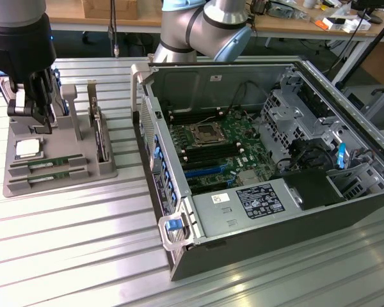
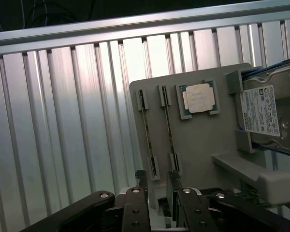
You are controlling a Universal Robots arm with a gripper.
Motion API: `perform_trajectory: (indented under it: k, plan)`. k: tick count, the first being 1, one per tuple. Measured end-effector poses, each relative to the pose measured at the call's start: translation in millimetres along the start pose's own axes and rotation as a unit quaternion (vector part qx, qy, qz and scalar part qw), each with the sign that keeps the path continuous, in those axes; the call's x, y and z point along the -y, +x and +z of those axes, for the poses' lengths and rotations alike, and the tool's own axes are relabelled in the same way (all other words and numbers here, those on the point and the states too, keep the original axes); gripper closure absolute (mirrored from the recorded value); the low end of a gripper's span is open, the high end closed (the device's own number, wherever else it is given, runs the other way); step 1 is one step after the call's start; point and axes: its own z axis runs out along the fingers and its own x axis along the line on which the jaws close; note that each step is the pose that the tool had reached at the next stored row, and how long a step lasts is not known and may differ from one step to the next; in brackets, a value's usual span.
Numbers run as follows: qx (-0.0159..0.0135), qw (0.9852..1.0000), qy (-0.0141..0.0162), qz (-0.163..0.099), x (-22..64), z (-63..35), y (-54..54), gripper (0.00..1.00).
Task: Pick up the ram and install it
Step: 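Pick up the ram and move it above insertion slot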
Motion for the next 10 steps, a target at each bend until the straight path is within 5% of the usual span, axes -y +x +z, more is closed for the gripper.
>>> perform_trajectory:
  k: [10]
  plan:
    - [0.0000,1.0000,0.0000,0.000,0.3,6.2,0.2,0.70]
